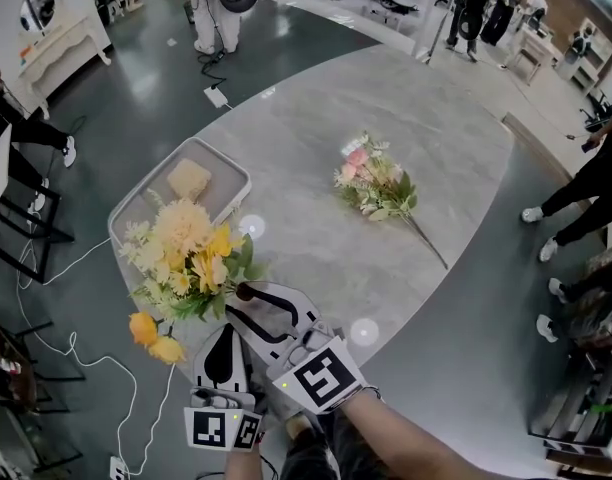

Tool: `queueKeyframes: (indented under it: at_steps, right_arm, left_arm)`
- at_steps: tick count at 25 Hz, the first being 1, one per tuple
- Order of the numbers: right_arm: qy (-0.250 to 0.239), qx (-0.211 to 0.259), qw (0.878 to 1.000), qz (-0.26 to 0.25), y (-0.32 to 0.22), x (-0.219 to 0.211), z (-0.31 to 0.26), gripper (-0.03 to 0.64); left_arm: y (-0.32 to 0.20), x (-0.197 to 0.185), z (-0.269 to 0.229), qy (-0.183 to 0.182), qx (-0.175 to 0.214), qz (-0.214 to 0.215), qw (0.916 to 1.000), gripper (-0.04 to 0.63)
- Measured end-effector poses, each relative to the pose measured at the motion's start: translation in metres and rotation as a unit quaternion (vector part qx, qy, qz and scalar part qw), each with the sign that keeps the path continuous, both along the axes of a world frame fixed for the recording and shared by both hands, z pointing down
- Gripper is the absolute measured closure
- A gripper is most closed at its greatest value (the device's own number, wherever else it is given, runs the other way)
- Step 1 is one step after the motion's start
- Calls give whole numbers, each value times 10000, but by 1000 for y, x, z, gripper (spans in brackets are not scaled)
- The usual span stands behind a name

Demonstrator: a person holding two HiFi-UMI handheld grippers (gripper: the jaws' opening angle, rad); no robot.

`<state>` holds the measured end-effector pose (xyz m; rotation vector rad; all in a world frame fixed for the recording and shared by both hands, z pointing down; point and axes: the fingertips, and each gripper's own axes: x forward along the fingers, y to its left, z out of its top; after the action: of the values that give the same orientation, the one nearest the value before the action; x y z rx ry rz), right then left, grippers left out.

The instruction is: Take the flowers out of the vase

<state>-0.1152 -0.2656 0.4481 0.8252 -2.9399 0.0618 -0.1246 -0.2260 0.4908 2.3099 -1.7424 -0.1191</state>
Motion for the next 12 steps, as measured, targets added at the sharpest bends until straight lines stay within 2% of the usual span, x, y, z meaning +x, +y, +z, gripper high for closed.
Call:
queueKeyframes:
  at_steps: [12]
  right_arm:
    - [551,293,9980,-56,-4,-10,5,465]
  left_arm:
    - [0,-3,5,-13,-60,-36,10000,574]
